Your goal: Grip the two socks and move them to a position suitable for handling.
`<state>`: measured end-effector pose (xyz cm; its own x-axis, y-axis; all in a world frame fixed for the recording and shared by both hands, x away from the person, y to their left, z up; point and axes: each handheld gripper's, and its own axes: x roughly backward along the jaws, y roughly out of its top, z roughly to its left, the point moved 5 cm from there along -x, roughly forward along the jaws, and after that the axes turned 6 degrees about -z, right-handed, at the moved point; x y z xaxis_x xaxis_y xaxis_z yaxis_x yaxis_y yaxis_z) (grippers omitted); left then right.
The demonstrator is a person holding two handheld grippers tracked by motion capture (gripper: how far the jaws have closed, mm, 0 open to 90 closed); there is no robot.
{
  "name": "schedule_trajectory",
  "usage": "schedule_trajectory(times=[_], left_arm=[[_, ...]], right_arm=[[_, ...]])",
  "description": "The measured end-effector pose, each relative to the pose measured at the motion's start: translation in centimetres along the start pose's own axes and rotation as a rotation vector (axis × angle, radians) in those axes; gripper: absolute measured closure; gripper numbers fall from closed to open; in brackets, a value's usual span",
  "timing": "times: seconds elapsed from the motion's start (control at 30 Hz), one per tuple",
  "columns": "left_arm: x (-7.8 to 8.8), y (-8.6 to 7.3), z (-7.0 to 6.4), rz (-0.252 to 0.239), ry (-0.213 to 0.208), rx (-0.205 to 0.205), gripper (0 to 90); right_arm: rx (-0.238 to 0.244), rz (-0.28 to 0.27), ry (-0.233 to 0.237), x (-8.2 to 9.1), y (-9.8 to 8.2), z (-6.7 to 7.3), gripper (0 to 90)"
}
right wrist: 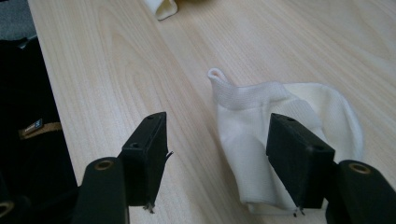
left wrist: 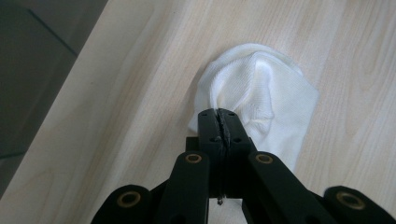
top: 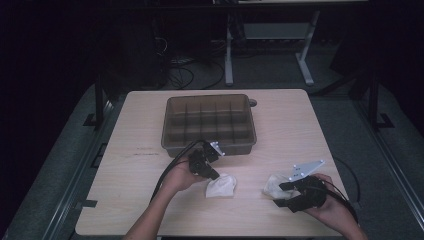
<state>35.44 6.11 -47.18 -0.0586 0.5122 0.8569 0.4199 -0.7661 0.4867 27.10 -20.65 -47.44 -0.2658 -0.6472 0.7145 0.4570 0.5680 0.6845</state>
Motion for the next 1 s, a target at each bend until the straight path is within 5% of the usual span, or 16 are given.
schedule_trajectory(times=[0.3, 0.73, 1.0], left_arm=[[1.5, 0.4, 0.0, -0.043, 0.012, -0.017, 89.5], [3.9, 0.2, -2.9, -0.087, 0.021, -0.161, 89.4], [4.5, -0.7, -5.2, -0.089, -0.017, -0.235, 89.2]], right_arm=[[-0.004, -0.002, 0.0, 0.0, 0.0, 0.0, 38.0], [-0.006, -0.007, -0.007, 0.2, 0.2, 0.3, 38.0], [-0.008, -0.005, -0.004, 0.1, 0.2, 0.3, 38.0]])
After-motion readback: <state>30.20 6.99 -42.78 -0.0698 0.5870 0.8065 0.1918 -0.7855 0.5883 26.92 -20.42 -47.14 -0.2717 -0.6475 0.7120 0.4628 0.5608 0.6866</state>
